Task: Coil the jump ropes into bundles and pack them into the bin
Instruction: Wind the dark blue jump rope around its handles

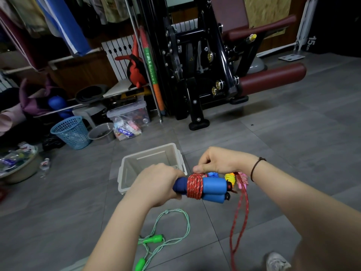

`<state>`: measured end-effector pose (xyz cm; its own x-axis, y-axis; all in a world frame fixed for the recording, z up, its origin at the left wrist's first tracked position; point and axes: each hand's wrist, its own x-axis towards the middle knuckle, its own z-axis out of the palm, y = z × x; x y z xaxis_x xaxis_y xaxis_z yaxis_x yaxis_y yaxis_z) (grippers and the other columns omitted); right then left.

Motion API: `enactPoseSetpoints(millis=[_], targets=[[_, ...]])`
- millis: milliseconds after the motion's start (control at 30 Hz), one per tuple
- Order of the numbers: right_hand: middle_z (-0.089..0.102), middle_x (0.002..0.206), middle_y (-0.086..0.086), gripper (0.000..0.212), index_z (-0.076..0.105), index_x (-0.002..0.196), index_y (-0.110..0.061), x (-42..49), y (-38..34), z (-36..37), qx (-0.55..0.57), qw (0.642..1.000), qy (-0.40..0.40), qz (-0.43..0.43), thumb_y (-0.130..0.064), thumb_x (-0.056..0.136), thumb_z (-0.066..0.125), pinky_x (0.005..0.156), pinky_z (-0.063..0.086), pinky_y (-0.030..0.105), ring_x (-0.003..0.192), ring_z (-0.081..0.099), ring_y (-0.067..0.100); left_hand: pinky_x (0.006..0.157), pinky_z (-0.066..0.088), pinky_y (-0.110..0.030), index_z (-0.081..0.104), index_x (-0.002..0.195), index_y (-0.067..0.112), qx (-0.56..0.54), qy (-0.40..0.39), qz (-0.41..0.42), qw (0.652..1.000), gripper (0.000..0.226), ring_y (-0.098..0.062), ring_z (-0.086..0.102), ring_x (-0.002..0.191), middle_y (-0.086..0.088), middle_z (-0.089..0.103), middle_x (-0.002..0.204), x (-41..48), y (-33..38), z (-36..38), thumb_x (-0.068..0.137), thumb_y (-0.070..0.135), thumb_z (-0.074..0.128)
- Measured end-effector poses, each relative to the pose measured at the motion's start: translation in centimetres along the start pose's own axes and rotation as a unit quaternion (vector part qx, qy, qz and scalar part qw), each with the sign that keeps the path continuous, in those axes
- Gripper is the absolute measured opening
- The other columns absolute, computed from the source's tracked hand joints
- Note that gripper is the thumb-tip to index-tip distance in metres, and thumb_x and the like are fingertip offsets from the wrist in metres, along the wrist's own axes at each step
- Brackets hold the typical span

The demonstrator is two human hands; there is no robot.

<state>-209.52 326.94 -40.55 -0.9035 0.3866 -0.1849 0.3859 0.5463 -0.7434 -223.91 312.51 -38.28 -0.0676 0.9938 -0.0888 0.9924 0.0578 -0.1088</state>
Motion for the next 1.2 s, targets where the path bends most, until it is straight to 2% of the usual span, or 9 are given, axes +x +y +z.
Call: enactPoseSetpoints(millis=[200, 367, 467, 533, 667, 767, 933, 1033, 1200], targets=[[0.064, 0.087, -0.007, 0.022, 0.066, 0.096, -0.018, 0.3, 0.9, -0.2, 0.019, 1.0, 0.011, -0.01, -0.031, 0.097, 0.049, 0.074, 0.045, 0.019, 0.077, 0.055, 0.004, 0.071, 0.047, -0.031, 0.063, 0.101, 0.032, 0.008, 0.05, -0.052, 0.997, 0.028, -0.025, 0.062, 0.094, 0.003, 0.068, 0.098, 1.2, -1.2, 0.7, 0.075, 0.043, 0.068], [0.065, 0.061, -0.006, 0.03, 0.061, 0.074, -0.014, 0.2, 1.4, -0.6, 0.122, 0.992, -0.021, -0.024, -0.02, 0.099, 0.044, 0.056, 0.05, 0.021, 0.056, 0.06, 0.006, 0.058, 0.038, -0.026, 0.061, 0.067, 0.033, -0.254, 0.004, -0.007, 0.967, 0.024, -0.005, 0.05, 0.061, 0.014, 0.058, 0.06, 0.5, -1.6, 0.3, 0.062, 0.036, 0.084], [0.062, 0.058, 0.008, 0.044, 0.062, 0.067, -0.006, -0.4, 1.6, -1.0, 0.256, 0.966, 0.039, 0.022, 0.003, 0.099, 0.034, 0.048, 0.046, 0.016, 0.042, 0.056, 0.002, 0.055, 0.041, -0.023, 0.066, 0.071, 0.019, -0.485, -0.022, -0.006, 0.874, 0.023, -0.007, 0.048, 0.057, 0.008, 0.058, 0.061, 0.2, -0.9, 0.5, 0.062, 0.016, 0.086], [0.055, 0.074, 0.019, 0.033, 0.057, 0.078, 0.0, -0.4, 0.9, -0.1, 0.271, 0.96, 0.029, 0.068, 0.01, 0.096, 0.03, 0.059, 0.044, 0.023, 0.055, 0.052, 0.006, 0.053, 0.043, -0.019, 0.066, 0.076, 0.013, -0.6, -0.022, -0.011, 0.8, 0.023, -0.01, 0.053, 0.058, -0.001, 0.061, 0.066, 0.3, 0.0, 0.7, 0.06, 0.008, 0.082], [0.037, 0.061, 0.001, 0.025, 0.044, 0.074, -0.017, 0.9, 0.3, 1.3, 0.346, 0.932, 0.095, 0.038, -0.007, 0.098, 0.041, 0.049, 0.028, 0.022, 0.053, 0.032, 0.009, 0.059, 0.057, -0.034, 0.066, 0.087, 0.006, -0.702, 0.009, -0.068, 0.709, 0.029, -0.021, 0.064, 0.07, -0.01, 0.069, 0.078, 2.0, 0.5, 0.9, 0.061, 0.011, 0.076], [0.037, 0.058, -0.003, 0.018, 0.052, 0.086, -0.022, 1.1, 1.3, 0.7, 0.316, 0.943, 0.108, 0.011, -0.02, 0.1, 0.042, 0.038, 0.018, 0.017, 0.043, 0.022, 0.005, 0.061, 0.058, -0.038, 0.067, 0.089, 0.003, -0.744, 0.022, -0.128, 0.655, 0.02, -0.026, 0.066, 0.073, -0.014, 0.069, 0.083, 3.3, 0.2, 0.6, 0.072, 0.008, 0.077], [0.053, 0.068, -0.009, 0.015, 0.064, 0.104, -0.005, 0.2, 1.0, -0.2, 0.15, 0.979, 0.131, -0.037, -0.007, 0.094, 0.052, 0.052, 0.037, 0.008, 0.051, 0.046, -0.007, 0.062, 0.057, -0.037, 0.067, 0.089, 0.001, -0.751, 0.008, -0.194, 0.631, 0.013, -0.024, 0.066, 0.072, -0.013, 0.07, 0.081, 4.5, 0.4, 1.5, 0.079, 0.007, 0.072], [0.051, 0.062, -0.007, 0.016, 0.064, 0.086, -0.014, -0.3, 1.2, -0.6, 0.105, 0.982, 0.158, -0.002, -0.016, 0.096, 0.052, 0.048, 0.037, 0.012, 0.046, 0.044, -0.002, 0.08, 0.054, -0.047, 0.066, 0.091, 0.002, -0.761, -0.016, -0.19, 0.62, 0.012, -0.024, 0.066, 0.077, -0.012, 0.07, 0.081, 4.8, 0.5, 1.8, 0.08, 0.003, 0.07], [0.054, 0.052, 0.001, 0.037, 0.063, 0.076, -0.008, -1.1, 0.9, -0.4, 0.132, 0.982, 0.134, 0.038, -0.031, 0.098, 0.045, 0.04, 0.042, 0.022, 0.038, 0.048, 0.011, 0.076, 0.058, -0.044, 0.066, 0.096, -0.003, -0.758, 0.038, -0.207, 0.618, 0.021, -0.025, 0.066, 0.075, -0.017, 0.069, 0.086, 5.0, 0.7, 1.8, 0.079, 0.008, 0.073]])
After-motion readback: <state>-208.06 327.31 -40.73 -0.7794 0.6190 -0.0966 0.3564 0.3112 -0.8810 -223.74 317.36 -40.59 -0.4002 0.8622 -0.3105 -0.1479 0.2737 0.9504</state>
